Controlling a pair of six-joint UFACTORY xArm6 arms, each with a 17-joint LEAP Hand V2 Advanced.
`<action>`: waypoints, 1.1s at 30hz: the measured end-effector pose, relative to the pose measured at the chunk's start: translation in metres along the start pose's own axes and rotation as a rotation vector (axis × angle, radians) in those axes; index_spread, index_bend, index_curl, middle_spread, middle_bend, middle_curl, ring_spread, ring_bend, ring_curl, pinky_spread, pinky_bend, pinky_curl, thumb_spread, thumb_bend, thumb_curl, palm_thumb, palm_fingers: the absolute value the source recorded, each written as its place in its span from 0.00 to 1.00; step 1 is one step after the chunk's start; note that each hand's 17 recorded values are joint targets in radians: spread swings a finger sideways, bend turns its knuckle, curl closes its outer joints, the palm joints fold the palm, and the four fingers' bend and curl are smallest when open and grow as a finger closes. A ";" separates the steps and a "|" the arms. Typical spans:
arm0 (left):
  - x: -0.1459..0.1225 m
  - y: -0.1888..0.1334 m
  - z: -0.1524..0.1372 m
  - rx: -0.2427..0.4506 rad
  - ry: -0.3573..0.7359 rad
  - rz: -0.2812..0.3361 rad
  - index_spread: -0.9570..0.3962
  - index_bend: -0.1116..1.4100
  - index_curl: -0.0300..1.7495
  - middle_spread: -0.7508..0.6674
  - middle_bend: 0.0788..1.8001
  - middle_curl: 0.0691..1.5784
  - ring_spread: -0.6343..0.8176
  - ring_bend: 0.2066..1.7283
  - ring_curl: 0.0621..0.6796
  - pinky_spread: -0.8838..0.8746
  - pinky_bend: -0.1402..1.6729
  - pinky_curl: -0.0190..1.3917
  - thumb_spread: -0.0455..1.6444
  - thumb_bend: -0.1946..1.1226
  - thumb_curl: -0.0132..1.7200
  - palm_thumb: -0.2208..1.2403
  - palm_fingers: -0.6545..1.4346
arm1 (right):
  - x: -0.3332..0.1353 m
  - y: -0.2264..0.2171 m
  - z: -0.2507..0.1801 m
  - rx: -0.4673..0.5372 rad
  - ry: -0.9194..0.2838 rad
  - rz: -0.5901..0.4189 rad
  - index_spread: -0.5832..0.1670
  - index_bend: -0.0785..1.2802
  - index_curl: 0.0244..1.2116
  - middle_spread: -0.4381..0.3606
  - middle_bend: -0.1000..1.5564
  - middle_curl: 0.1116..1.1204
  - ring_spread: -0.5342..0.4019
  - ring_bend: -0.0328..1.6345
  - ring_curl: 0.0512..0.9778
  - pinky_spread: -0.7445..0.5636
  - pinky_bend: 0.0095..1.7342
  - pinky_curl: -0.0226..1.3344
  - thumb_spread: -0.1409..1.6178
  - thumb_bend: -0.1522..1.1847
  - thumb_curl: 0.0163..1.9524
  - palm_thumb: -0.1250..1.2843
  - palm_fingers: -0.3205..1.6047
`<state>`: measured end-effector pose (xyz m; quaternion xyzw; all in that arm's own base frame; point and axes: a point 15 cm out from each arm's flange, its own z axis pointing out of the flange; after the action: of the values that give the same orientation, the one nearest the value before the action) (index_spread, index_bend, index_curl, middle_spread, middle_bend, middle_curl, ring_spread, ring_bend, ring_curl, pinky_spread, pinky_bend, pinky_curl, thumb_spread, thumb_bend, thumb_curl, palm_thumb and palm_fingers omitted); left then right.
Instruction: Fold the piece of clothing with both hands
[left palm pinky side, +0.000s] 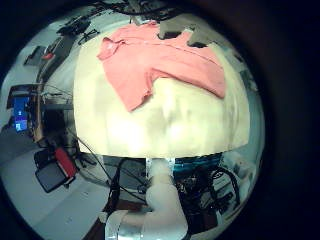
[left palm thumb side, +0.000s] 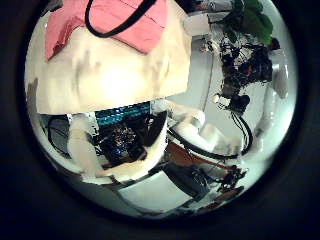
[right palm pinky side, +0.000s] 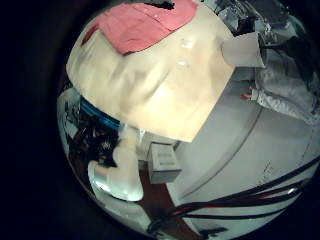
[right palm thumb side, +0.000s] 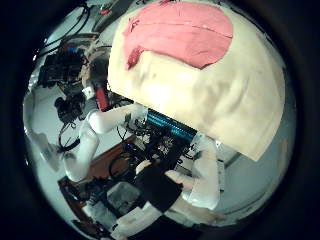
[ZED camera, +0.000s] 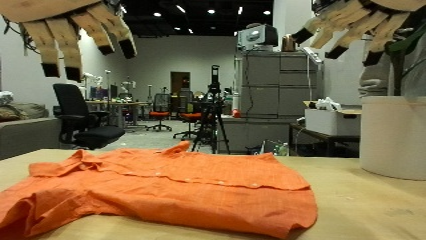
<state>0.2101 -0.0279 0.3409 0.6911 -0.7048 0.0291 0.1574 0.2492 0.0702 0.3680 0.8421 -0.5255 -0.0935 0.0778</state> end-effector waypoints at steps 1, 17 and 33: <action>0.002 0.000 0.000 0.002 0.007 0.003 0.60 0.20 0.24 0.62 0.05 0.16 0.63 0.26 0.04 0.74 0.26 0.17 0.55 0.12 0.18 0.25 0.43 | 0.000 0.000 0.000 0.000 0.001 0.000 0.29 0.17 0.22 0.58 0.17 0.19 0.79 0.28 0.17 0.88 0.27 0.23 0.71 0.08 0.10 0.22 0.22; -0.012 -0.007 0.006 0.013 -0.011 -0.036 0.58 0.20 0.24 0.59 0.07 0.17 0.63 0.23 0.07 0.74 0.23 0.18 0.55 0.14 0.20 0.28 0.46 | -0.004 0.000 0.003 -0.020 0.002 -0.024 0.28 0.19 0.25 0.59 0.17 0.18 0.81 0.25 0.17 0.89 0.24 0.22 0.69 0.10 0.12 0.20 0.24; -0.144 -0.074 0.038 -0.029 -0.414 -0.011 0.69 0.15 0.18 0.55 0.18 0.22 0.62 0.23 0.10 0.71 0.26 0.20 0.59 0.12 0.19 0.32 0.43 | -0.003 -0.015 0.013 -0.068 -0.006 -0.022 0.29 0.19 0.25 0.58 0.17 0.20 0.81 0.23 0.17 0.88 0.21 0.22 0.72 0.10 0.12 0.24 0.28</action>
<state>0.2750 0.0979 0.2543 0.6838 -0.7187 -0.1248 0.0193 0.2574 0.0791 0.3520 0.8443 -0.5131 -0.1146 0.1040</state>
